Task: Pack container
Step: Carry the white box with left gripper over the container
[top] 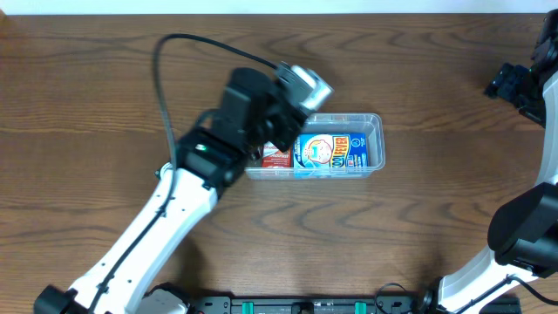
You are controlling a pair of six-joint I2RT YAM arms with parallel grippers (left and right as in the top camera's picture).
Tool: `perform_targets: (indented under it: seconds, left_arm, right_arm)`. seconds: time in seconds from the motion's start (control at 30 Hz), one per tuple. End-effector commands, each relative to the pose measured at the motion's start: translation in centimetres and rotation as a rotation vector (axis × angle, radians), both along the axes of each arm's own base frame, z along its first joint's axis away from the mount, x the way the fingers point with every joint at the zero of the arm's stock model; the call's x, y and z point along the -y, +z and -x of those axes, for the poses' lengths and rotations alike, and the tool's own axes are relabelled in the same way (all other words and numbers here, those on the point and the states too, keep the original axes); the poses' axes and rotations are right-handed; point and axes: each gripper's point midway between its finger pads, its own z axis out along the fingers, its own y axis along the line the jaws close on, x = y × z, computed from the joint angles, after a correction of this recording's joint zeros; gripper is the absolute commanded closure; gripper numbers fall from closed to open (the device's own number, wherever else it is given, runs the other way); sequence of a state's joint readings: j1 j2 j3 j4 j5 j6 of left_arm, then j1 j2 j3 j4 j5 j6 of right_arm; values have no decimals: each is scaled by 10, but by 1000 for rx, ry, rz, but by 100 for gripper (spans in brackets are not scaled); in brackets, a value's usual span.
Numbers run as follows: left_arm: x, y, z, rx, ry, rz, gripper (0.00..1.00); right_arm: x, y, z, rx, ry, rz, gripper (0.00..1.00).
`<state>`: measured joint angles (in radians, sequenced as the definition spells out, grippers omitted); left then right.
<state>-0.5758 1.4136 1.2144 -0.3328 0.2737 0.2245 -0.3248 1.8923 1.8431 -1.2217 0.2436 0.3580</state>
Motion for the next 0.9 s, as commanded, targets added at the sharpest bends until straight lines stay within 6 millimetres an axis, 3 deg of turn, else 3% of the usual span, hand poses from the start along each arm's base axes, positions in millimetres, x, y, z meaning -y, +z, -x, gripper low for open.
perform_targets:
  seconds: [0.0,0.17,0.33,0.8,0.87]
  left_arm:
    - [26,-18,10,-2,-103,-54,54]
    - [47,-60,17,-32,-203,-148,54]
    - [56,-84,13,-60,-217,-172,54]
    - [66,-89,22,76,-449,-246,53]
    - [67,-89,22,78,-452,-247,48]
  right_arm:
    - [4,4,0,1,0,17,1]
    - [4,4,0,1,0,17,1]
    - [4,4,0,1,0,17,1]
    - [4,4,0,1,0,17,1]
    - [4,4,0,1,0,17,1]
